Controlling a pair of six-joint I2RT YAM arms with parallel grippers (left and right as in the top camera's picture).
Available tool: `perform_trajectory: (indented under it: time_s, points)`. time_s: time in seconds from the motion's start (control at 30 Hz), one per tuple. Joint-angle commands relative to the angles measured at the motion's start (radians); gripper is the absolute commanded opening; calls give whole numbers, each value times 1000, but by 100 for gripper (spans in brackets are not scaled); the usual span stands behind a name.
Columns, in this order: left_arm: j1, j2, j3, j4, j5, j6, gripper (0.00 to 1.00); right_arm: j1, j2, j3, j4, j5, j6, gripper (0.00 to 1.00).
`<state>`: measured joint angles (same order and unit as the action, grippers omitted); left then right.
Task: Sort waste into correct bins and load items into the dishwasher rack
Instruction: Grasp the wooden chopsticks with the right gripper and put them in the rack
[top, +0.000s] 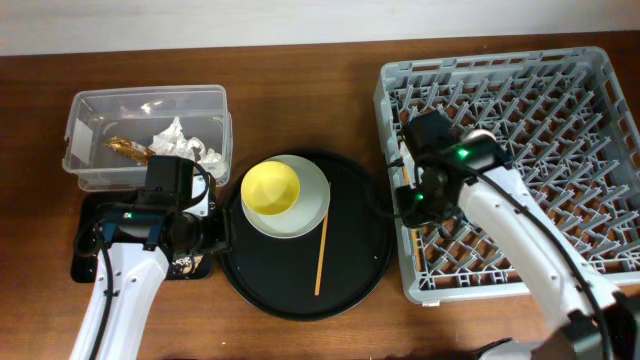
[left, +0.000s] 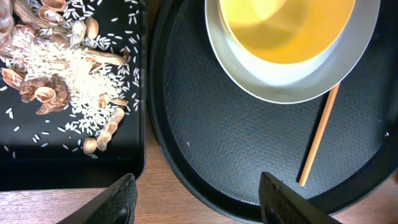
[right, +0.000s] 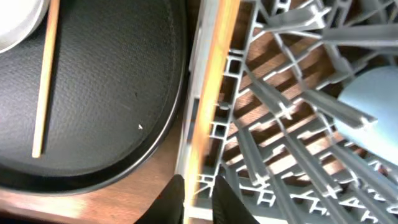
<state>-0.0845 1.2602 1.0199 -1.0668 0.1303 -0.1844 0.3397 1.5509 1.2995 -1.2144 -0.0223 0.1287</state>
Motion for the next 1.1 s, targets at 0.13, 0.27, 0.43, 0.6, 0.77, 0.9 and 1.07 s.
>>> perform_trajectory:
  time_s: [0.13, 0.27, 0.43, 0.6, 0.77, 0.9, 1.07]
  points:
    - [5, -11, 2, -1, 3, -10, 62, -6, 32, -5, 17, 6, -15, 28]
    - [5, -11, 2, -1, 3, -9, 63, 21, -41, 14, 59, -184, 90, 35]
    - [5, -11, 2, 0, 3, -10, 64, 288, 68, 13, 177, -188, 280, 49]
    - [5, -11, 2, -1, 0, -10, 70, 428, 309, 13, 281, -153, 498, 50]
    - [5, -11, 2, 0, 0, -9, 71, 440, 433, 13, 297, -24, 642, 40]
    - [5, -11, 2, -1, 0, -9, 71, 440, 446, 13, 288, -13, 648, 40]
    - [5, -11, 2, 0, 0, -9, 71, 440, 446, 13, 347, -74, 652, 40]
